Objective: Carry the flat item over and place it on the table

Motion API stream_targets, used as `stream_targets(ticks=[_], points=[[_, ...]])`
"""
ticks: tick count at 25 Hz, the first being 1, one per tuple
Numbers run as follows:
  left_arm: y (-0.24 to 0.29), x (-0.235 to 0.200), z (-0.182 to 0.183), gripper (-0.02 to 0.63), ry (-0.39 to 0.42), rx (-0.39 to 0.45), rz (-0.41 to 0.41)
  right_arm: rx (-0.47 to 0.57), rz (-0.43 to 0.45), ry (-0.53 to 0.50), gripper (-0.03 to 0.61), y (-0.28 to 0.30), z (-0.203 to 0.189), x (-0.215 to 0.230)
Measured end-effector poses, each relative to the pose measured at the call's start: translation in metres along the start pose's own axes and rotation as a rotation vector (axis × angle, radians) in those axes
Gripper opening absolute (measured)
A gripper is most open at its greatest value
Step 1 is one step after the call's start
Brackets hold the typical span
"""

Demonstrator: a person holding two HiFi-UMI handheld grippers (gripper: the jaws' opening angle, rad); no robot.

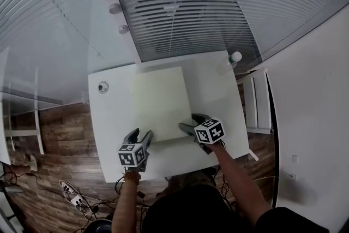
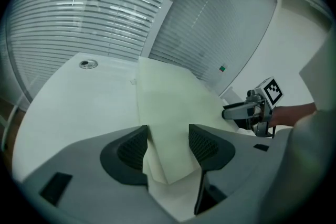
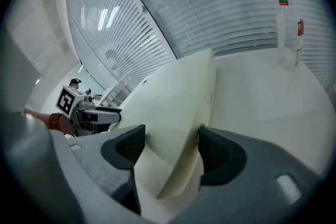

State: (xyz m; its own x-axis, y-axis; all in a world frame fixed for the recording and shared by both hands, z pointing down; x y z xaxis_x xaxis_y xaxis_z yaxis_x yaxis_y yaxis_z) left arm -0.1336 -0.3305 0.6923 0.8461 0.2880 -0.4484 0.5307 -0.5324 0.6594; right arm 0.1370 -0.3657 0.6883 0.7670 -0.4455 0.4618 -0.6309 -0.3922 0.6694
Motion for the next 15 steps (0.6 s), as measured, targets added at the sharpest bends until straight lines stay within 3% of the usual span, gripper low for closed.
stream_targets(ticks=[4,10,15], points=[[-0.007,0.008,0.002,0.245,0.089,0.017,0.02,0.024,-0.004,-0.007,0.316,-0.006,0.001,-0.004],[-0.024,0.016,-0.001,0.246,0.105,0.059,0.031,0.07,-0.025,0.024,0.316,-0.015,-0.009,-0.008],[-0.037,0.026,-0.01,0.245,0.135,0.073,0.021,0.077,-0.093,0.017,0.319,-0.023,-0.023,-0.014]])
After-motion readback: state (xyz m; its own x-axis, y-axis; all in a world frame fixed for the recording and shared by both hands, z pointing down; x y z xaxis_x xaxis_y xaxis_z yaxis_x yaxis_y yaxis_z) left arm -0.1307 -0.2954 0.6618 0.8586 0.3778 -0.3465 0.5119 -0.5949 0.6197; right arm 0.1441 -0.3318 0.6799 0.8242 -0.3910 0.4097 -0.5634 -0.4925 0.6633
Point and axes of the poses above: the fingertips, and each gripper's own axes: y forward along the fingers, x to its right, z out of its top, the point moved 8 cm from there along -y, backward along the fingers, and after that the axes turned 3 degrees about x, right-handed, at the moved point
